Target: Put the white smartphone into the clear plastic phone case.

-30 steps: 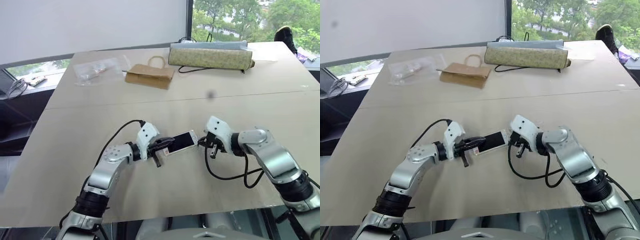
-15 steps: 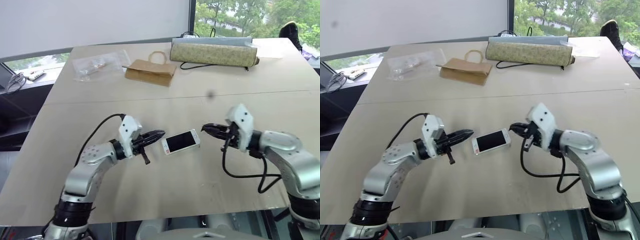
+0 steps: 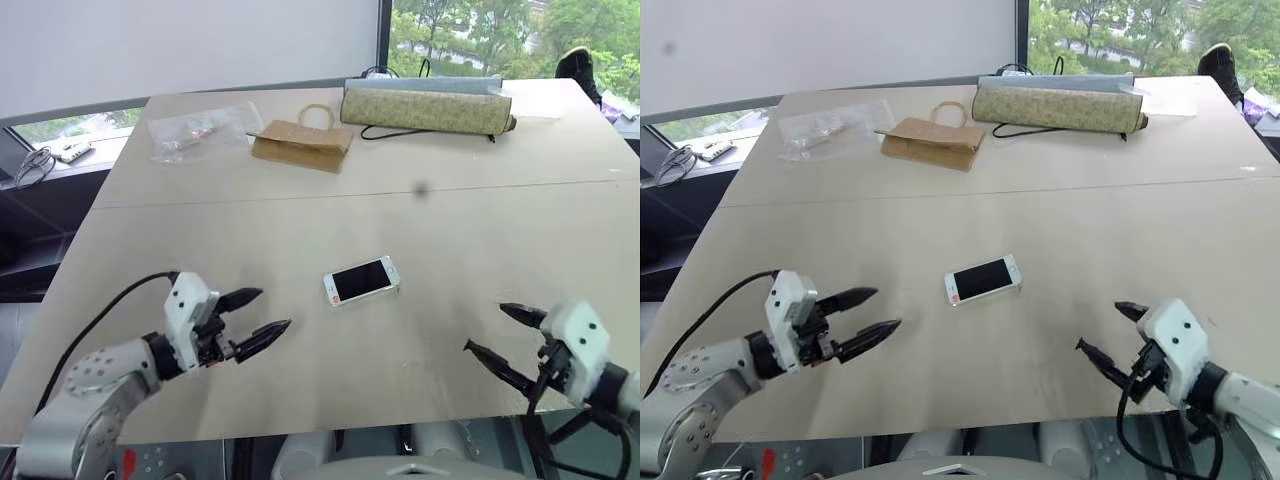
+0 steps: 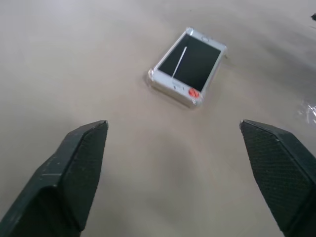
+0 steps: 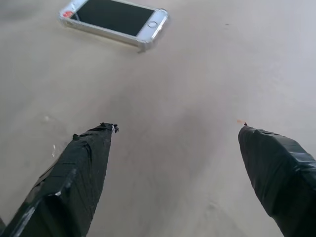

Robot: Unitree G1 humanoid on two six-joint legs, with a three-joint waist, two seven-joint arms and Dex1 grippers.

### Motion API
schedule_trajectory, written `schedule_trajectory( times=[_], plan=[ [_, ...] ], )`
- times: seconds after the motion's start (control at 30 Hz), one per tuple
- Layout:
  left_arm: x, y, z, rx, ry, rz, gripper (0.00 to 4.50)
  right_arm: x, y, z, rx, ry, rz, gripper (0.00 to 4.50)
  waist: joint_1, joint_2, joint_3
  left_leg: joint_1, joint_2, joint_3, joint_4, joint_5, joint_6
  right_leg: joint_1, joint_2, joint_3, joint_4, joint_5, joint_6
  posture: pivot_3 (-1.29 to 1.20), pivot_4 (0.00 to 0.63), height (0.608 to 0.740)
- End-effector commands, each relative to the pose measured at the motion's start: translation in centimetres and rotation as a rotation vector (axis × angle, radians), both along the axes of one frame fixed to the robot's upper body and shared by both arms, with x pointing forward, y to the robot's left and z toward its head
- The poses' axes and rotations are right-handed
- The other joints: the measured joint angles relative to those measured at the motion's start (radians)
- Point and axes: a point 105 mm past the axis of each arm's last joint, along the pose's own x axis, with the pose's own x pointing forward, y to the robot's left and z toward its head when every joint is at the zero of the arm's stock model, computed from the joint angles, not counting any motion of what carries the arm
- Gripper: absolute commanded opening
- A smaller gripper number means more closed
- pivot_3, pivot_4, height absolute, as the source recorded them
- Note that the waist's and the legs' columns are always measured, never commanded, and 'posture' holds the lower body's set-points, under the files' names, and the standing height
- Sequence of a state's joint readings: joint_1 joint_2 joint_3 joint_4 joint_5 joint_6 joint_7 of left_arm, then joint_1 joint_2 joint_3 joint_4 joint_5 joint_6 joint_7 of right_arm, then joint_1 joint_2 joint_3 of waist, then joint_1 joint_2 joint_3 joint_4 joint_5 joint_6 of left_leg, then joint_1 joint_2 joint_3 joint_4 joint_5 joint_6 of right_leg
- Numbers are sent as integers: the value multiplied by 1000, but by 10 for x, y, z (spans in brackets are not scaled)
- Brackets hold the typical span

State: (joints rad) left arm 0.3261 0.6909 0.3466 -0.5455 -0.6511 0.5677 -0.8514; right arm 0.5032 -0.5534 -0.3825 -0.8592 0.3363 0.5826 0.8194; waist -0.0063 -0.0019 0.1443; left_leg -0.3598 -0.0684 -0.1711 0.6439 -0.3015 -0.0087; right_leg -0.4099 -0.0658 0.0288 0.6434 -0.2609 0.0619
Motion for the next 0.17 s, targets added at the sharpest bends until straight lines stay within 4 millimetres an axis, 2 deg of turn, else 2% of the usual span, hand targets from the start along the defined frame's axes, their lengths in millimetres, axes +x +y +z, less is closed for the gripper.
schedule_trajectory(
  times=[0.03,0.17],
  plan=[
    [-1,13,12,34,-42,29,4485,2,-4,14,-26,-90,-18,4500,0,0,0,0,0,0,0,0,0,0,0,0,0,0,0,0,150,740],
    [-4,21,12,33,-16,32,4485,7,-5,14,-16,-111,-20,4500,0,0,0,0,0,0,1,0,0,0,1,0,0,0,0,0,150,740]
  ],
)
